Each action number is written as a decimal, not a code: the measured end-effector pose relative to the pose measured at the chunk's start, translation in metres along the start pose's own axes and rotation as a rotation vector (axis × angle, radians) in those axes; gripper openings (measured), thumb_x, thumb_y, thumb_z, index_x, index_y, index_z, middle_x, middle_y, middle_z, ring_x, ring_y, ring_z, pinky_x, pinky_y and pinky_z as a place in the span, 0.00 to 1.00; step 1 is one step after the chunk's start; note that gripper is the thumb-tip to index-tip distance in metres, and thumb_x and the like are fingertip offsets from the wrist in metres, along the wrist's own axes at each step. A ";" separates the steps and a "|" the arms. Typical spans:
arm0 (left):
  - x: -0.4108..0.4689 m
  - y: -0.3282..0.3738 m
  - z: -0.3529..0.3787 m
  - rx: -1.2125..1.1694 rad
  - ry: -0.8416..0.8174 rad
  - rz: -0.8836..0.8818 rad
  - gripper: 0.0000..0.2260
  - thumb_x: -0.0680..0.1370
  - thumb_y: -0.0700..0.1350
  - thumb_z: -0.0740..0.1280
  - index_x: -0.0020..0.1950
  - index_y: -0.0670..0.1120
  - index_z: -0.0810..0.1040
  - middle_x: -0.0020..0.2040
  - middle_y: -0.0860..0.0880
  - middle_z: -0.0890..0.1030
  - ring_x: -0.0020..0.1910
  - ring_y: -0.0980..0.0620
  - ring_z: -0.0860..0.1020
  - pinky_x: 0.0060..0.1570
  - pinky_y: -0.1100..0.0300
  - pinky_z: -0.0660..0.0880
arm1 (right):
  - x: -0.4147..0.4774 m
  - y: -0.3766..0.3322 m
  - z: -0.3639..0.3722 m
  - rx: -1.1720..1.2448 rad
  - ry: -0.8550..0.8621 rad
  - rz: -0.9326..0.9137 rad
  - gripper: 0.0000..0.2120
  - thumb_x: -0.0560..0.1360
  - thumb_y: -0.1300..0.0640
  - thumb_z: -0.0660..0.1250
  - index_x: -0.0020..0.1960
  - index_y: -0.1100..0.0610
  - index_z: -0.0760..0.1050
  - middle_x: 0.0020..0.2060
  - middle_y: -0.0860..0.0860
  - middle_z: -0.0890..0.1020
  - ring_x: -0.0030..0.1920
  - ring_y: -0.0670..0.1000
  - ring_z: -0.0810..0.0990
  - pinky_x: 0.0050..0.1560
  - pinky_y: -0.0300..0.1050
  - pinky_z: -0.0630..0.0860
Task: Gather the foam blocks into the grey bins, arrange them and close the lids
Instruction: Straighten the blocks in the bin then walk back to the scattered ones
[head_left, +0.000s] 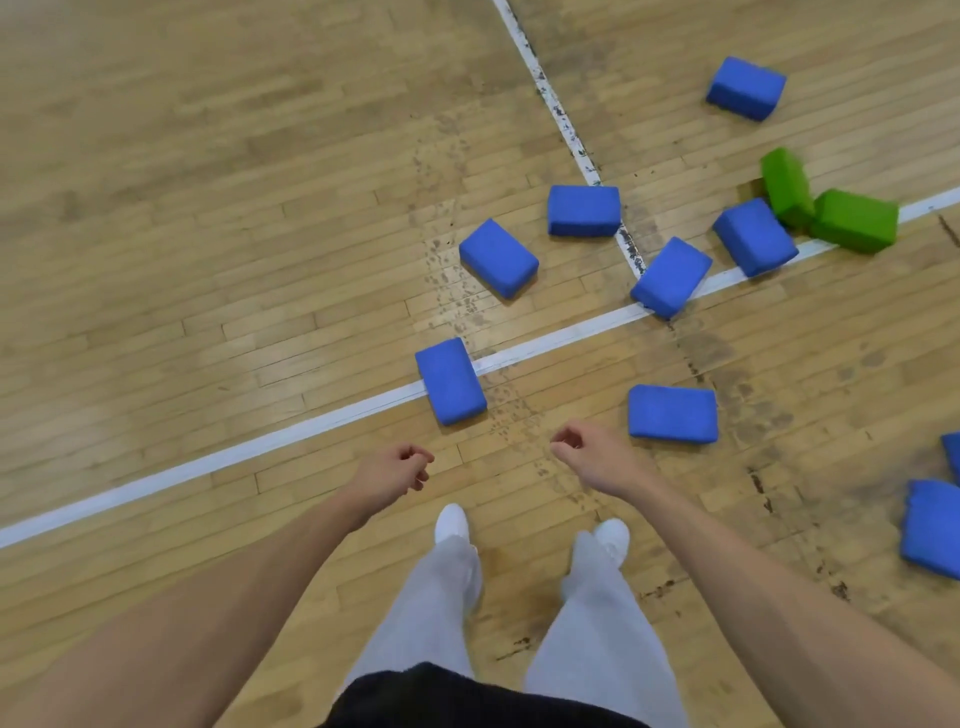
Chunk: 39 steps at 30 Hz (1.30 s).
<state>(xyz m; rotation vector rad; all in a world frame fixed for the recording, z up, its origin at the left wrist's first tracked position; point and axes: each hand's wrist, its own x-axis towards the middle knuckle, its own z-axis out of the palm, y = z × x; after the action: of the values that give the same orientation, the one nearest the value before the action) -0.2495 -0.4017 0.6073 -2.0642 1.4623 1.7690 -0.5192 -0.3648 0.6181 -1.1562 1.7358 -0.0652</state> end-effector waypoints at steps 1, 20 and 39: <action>0.019 -0.001 0.005 0.051 -0.005 0.007 0.08 0.79 0.43 0.59 0.49 0.48 0.79 0.44 0.48 0.81 0.43 0.51 0.79 0.44 0.59 0.73 | 0.016 0.005 -0.001 -0.041 -0.002 -0.027 0.06 0.78 0.52 0.63 0.51 0.51 0.76 0.46 0.46 0.79 0.46 0.47 0.76 0.42 0.39 0.70; 0.512 -0.210 0.163 0.564 0.446 0.070 0.19 0.79 0.51 0.60 0.68 0.46 0.69 0.65 0.47 0.69 0.60 0.45 0.74 0.59 0.53 0.69 | 0.487 0.227 0.231 -0.513 0.035 -0.339 0.15 0.79 0.48 0.58 0.63 0.52 0.71 0.59 0.49 0.75 0.58 0.52 0.74 0.56 0.49 0.73; 0.585 -0.197 0.220 -0.470 0.506 -0.057 0.38 0.62 0.57 0.80 0.62 0.48 0.61 0.58 0.50 0.68 0.58 0.49 0.71 0.57 0.52 0.72 | 0.559 0.286 0.277 0.127 0.069 -0.106 0.23 0.77 0.46 0.63 0.69 0.54 0.66 0.62 0.51 0.76 0.59 0.54 0.76 0.59 0.50 0.72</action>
<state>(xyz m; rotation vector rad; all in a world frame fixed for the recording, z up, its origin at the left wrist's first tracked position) -0.3427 -0.5184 -0.0311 -2.9277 1.1165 1.7824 -0.5203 -0.4874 -0.0576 -1.1630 1.7034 -0.2794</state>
